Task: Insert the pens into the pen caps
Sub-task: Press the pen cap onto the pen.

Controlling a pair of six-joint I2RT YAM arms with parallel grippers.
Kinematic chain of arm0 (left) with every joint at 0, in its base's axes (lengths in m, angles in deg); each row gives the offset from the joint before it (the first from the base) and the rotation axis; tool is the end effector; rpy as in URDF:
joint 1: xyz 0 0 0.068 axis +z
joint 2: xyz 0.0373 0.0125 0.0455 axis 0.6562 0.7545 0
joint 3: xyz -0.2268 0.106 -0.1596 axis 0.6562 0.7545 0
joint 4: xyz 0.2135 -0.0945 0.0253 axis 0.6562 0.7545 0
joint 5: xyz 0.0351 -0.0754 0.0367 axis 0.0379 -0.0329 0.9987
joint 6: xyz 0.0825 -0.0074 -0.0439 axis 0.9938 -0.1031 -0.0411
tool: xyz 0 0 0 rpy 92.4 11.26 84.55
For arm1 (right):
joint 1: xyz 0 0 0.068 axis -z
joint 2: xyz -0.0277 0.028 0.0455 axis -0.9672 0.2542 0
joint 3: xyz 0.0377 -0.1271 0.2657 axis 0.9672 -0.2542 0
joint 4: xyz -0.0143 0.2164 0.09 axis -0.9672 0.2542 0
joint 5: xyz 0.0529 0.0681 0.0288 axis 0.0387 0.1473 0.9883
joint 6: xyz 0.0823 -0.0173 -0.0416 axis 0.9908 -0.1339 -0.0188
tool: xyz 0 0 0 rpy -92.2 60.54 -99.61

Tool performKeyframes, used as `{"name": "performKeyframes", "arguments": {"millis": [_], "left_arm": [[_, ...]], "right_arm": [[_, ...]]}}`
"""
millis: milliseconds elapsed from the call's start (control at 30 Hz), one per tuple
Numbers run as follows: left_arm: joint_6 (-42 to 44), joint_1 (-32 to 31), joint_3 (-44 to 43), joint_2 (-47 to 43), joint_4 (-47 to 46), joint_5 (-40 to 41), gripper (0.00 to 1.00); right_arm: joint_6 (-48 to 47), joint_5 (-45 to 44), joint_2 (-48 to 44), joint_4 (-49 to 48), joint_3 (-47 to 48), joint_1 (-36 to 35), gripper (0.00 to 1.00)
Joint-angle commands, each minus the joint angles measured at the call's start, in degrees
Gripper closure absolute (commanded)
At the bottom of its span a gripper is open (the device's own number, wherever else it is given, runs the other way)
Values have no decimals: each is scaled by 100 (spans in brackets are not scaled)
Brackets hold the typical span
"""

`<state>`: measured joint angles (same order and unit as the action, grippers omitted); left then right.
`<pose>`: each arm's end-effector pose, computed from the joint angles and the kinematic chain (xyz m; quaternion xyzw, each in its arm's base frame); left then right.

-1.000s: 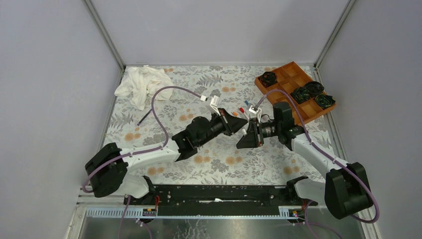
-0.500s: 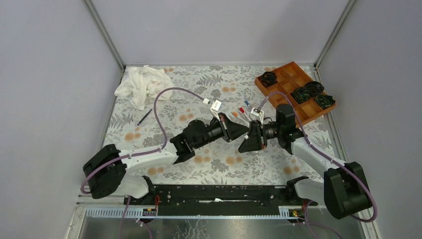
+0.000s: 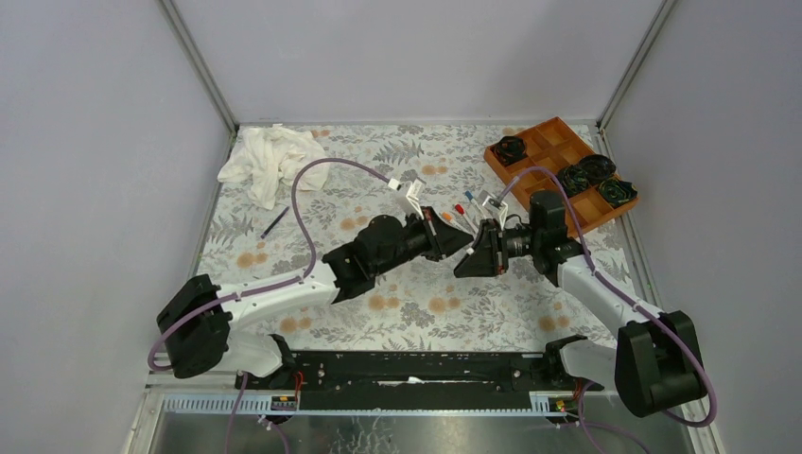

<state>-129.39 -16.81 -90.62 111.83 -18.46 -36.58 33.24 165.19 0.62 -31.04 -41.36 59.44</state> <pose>0.1771 -0.2858 0.3236 0.0445 0.7396 -0.5561 0.3764 0.1724 0.1362 0.2810 -0.3967 0.6043 0.6278 0.2887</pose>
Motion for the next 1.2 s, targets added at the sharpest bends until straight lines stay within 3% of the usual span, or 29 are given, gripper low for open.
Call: {"name": "performKeyframes", "arguments": {"millis": [0, 100, 167, 367, 433, 633, 800, 967, 1167], "left_arm": [[26, -587, -95, 276, 957, -939, 100], [-167, -469, 76, 176, 628, -943, 99], [-287, -408, 226, 8, 429, -831, 92], [-603, -285, 631, -417, -313, -425, 48], [-683, -252, 673, -421, -513, -391, 39], [-682, -213, 786, -495, -1013, -281, 25], [-232, -81, 1007, -1117, -347, 76, 19], [880, 34, 1252, -1817, 526, 497, 13], [1715, 309, 1262, -2187, 1634, 1238, 12]], "right_arm": [[-269, -1077, -21, -336, 621, -119, 100], [-306, -994, -61, -331, 606, -121, 100], [-270, -938, -49, -391, 598, -122, 100], [-167, -847, 10, -547, 537, -155, 100], [-183, -827, 21, -547, 532, -184, 100], [-257, -767, 34, -497, 518, -216, 100], [-407, -756, 41, -361, 544, -206, 100], [-940, -1969, 143, 564, 757, 22, 100], [-1510, -4769, 654, 1310, 1062, 253, 90]]}}
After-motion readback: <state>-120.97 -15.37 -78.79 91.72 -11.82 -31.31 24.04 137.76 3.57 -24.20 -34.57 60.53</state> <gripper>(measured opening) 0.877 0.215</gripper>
